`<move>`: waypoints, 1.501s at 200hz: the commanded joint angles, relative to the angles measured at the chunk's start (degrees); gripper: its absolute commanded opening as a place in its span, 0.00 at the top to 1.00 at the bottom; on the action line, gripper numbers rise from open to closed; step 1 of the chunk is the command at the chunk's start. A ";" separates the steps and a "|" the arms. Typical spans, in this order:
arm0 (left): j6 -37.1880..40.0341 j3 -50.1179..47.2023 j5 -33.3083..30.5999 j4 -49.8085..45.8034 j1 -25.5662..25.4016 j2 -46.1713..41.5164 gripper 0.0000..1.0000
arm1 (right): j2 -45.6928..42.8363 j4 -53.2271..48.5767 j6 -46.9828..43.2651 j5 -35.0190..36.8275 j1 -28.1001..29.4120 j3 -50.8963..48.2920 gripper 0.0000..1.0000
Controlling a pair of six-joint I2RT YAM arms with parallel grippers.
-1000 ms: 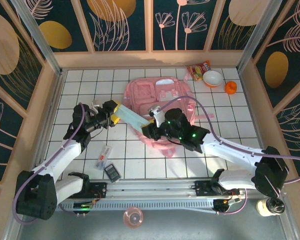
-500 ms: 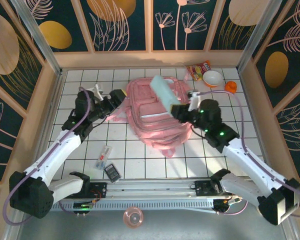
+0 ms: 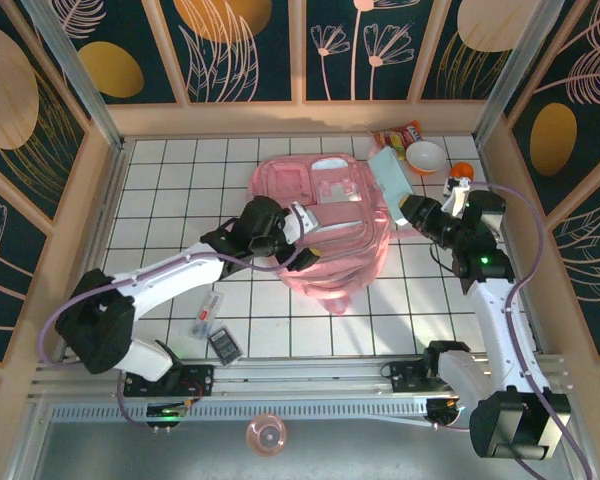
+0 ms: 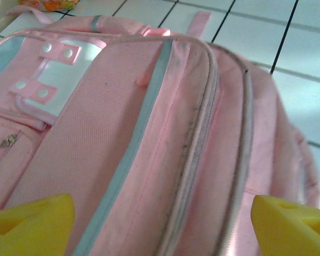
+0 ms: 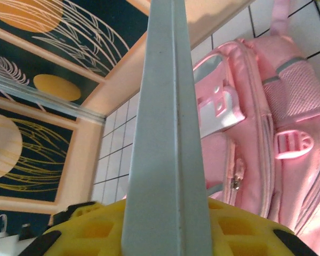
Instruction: Pack the student bag
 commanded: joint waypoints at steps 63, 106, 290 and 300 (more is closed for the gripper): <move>12.30 7.68 -5.37 -0.64 -0.09 11.67 0.20 | -2.25 -0.20 0.15 -4.35 -0.48 -1.27 0.89; 9.51 10.06 -8.90 -1.27 -0.07 12.41 0.95 | -3.77 -4.68 0.12 -1.38 -1.97 0.00 0.90; -18.15 28.00 -10.30 2.33 5.29 8.88 1.00 | -7.67 0.68 21.90 -3.65 15.54 -8.52 0.88; -18.44 28.03 -9.71 2.69 5.33 8.72 1.00 | -5.93 4.90 24.79 -0.76 17.96 -9.74 0.88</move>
